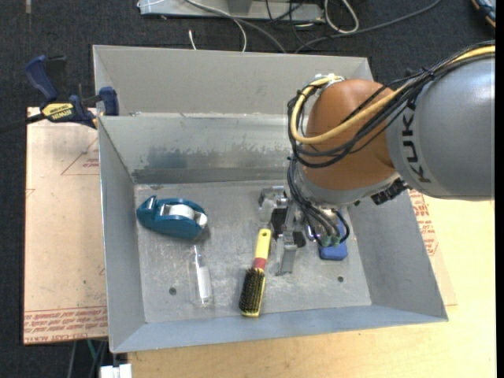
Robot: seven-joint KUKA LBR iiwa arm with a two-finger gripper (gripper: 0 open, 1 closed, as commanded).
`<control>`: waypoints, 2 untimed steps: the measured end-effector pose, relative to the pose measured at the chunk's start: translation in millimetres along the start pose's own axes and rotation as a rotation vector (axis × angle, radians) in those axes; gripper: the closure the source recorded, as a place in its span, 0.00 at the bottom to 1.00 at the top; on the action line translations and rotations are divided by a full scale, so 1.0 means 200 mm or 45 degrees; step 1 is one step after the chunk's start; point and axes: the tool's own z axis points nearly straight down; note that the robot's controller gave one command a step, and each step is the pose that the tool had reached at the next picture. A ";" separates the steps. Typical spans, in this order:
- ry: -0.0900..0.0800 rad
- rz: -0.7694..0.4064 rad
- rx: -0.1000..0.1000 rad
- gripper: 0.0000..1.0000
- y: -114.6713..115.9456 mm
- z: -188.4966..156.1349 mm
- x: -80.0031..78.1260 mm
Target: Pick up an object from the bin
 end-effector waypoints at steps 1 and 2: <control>-0.008 0.003 0.000 0.00 0.00 -0.02 -0.01; -0.004 -0.498 -0.001 0.00 0.01 0.19 0.09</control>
Offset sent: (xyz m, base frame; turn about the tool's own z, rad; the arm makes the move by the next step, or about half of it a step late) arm -0.0244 0.0027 -0.0454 -0.4845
